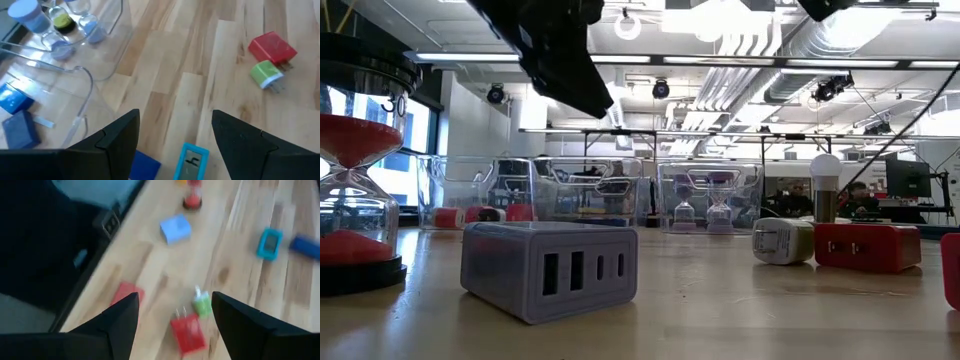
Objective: Pick & Place Office items
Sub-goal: Put the top red charger adapter into the left transparent bin
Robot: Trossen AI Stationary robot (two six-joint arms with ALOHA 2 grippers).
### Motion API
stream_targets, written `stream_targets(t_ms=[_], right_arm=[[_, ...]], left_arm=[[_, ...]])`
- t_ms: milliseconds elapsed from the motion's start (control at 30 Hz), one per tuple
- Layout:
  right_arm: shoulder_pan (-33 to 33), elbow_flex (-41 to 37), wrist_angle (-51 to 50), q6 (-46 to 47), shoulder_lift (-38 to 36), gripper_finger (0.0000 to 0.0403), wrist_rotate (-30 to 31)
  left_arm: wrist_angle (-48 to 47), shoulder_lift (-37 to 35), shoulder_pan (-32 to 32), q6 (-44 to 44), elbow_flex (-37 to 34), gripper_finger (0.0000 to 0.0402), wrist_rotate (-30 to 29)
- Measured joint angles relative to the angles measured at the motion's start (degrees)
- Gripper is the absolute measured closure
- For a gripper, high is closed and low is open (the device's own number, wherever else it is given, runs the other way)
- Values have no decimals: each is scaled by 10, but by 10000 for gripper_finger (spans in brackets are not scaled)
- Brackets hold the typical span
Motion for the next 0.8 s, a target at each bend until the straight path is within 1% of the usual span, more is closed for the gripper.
stream_targets(t_ms=[133, 233, 333, 467, 600, 800], right_arm=[[-7, 43, -100, 49, 44, 163, 6], [-17, 48, -177, 112, 75, 163, 19], [-26, 48, -225, 139, 105, 163, 24], [-26, 45, -213, 157, 139, 163, 28], [-26, 45, -178, 135, 164, 163, -13], [-27, 45, -158, 140, 174, 163, 8]], left_arm=[[0, 0, -15, -10, 0, 161, 0], [2, 0, -26, -14, 0, 161, 0], [4, 0, -35, -31, 0, 161, 1], [4, 0, -47, -44, 0, 161, 1], [2, 0, -63, -45, 0, 161, 1], [-1, 0, -75, -35, 0, 161, 1]])
